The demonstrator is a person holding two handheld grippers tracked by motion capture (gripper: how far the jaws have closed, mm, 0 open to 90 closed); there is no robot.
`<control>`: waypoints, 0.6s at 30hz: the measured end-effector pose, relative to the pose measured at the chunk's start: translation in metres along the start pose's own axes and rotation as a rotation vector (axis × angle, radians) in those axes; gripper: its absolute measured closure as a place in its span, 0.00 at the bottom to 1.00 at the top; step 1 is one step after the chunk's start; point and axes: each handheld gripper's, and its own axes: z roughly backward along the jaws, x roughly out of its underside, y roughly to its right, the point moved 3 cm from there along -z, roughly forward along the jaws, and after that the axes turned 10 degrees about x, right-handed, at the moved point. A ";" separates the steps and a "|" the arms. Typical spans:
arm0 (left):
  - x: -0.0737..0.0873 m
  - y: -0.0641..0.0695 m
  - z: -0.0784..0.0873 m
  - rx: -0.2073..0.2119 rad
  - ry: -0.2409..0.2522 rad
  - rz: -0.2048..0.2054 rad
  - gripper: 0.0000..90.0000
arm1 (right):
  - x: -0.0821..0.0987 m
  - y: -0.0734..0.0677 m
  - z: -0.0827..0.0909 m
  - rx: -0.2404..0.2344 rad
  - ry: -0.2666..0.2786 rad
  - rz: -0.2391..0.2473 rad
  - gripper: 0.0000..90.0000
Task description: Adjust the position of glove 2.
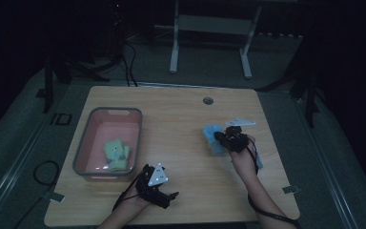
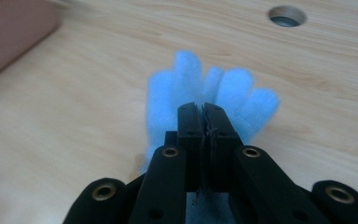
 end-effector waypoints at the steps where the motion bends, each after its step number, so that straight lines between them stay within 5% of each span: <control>1: 0.000 0.000 0.000 -0.006 0.000 -0.002 0.03 | 0.001 -0.005 0.006 0.000 0.007 0.005 0.96; 4: 0.000 -0.001 0.000 -0.004 0.000 0.000 0.03 | 0.005 -0.026 0.034 -0.036 0.017 -0.007 0.96; 9: 0.000 -0.002 0.000 -0.001 -0.002 -0.001 0.03 | 0.012 -0.037 0.047 -0.041 0.030 -0.008 0.96; 18: -0.001 -0.001 0.002 -0.008 0.006 -0.007 0.03 | 0.041 -0.063 0.042 -0.056 -0.008 -0.024 0.96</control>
